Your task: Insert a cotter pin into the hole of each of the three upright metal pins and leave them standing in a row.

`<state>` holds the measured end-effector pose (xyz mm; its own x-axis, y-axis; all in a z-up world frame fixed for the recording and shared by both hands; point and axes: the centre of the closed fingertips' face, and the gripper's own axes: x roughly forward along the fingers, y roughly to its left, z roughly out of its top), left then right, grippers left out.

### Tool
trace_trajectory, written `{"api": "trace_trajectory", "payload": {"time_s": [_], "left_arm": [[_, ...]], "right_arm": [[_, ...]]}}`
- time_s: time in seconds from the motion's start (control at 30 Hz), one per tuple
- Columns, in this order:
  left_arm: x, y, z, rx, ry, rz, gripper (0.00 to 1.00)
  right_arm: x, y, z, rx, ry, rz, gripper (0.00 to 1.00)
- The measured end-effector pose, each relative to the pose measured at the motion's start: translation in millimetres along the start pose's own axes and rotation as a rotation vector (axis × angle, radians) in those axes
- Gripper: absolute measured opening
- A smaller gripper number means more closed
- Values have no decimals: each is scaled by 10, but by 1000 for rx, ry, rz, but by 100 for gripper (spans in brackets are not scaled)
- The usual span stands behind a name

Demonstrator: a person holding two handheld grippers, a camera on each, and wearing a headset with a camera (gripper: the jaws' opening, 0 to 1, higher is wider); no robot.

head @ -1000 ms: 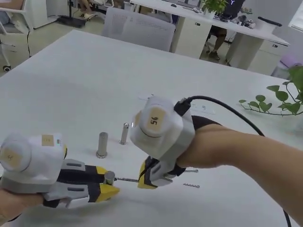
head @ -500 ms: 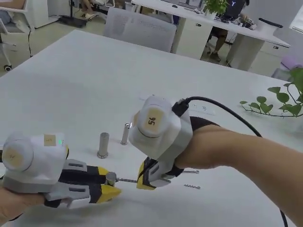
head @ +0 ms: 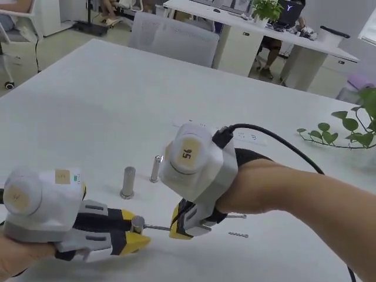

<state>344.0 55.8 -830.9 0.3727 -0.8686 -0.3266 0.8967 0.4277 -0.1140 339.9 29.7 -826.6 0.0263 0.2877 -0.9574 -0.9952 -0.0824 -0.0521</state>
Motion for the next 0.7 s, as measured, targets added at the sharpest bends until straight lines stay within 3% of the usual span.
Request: {"api": "trace_trajectory", "payload": {"time_s": [0.43, 0.7], "left_arm": [[12, 9, 2, -9, -7, 8, 12], [15, -2, -2, -2, -3, 11, 12]], "right_arm": [[-28, 16, 44, 21, -21, 1, 2], [-13, 27, 27, 16, -7, -3, 2]]}}
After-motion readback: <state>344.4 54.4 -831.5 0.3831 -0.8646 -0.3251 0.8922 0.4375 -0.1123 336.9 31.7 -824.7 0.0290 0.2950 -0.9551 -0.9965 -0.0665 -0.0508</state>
